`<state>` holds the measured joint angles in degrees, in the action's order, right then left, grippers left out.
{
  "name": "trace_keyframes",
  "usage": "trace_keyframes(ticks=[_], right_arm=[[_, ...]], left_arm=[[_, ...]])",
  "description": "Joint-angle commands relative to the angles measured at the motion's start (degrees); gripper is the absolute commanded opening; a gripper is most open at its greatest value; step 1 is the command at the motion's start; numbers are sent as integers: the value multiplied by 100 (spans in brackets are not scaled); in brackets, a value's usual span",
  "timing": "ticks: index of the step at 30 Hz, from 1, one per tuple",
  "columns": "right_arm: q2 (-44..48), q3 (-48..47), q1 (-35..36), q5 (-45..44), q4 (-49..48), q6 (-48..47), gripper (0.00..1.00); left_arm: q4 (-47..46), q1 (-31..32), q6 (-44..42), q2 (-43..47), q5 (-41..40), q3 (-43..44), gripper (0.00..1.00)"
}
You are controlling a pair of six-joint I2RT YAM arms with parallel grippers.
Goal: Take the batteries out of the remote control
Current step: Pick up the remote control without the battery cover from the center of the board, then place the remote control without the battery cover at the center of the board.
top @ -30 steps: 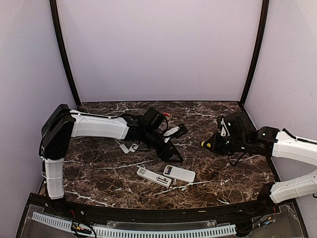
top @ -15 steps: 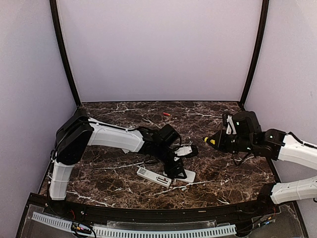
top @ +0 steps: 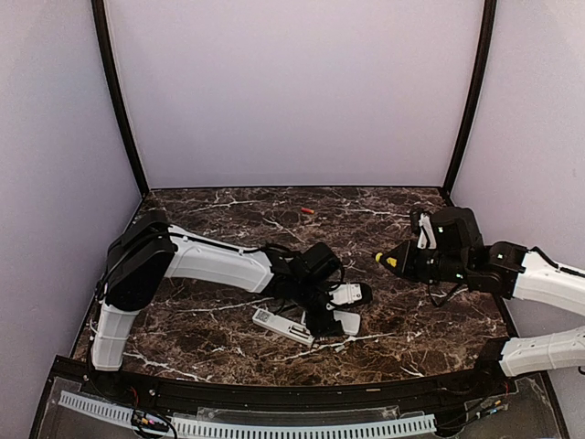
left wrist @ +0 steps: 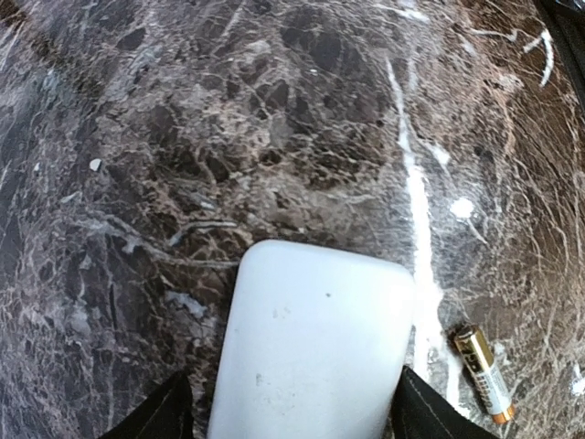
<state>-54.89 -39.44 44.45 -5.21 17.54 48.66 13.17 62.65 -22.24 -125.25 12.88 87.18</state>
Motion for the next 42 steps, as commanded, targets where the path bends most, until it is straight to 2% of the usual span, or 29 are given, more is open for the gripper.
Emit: trace_keyframes(ticks=[1, 3, 5, 10, 15, 21, 28, 31, 34, 39, 42], right_arm=[[-10, 35, -48, 90, -357, 42, 0], [-30, 18, -50, 62, -367, 16, 0], [-79, -33, -50, 62, -353, -33, 0], [-97, -169, -51, -78, -307, -188, 0], [-355, -420, -37, 107, -309, -623, 0], [-905, -720, 527, 495, -548, -1195, 0], [-1728, -1287, 1587, 422, -492, -1181, 0], [-2082, -1531, 1841, 630, -573, -1248, 0], [-2366, -1735, 2055, 890, -697, -1339, 0], [-2792, -2039, 2275, 1153, -711, -1255, 0], [-3080, -2321, 2446, 1123, -517, -1188, 0]], left_arm=[[123, -72, 303, -40, -921, -40, 64], [118, -153, 552, 44, -1013, -54, 52], [74, -246, 835, 196, -1069, -97, 49], [130, -623, 1806, 749, -1537, -165, 46], [1049, -1102, 3572, 1465, -1981, -281, 43], [1851, -1318, 5400, 2400, -2184, -1236, 40], [2035, -1322, 7447, 3344, -2301, -2899, 42], [1918, -1322, 7875, 3579, -2303, -3375, 42], [1793, -1320, 8043, 3573, -2208, -3512, 47], [1609, -1319, 7941, 3455, -2003, -3494, 79], [1436, -1331, 7908, 3568, -1718, -3580, 89]])
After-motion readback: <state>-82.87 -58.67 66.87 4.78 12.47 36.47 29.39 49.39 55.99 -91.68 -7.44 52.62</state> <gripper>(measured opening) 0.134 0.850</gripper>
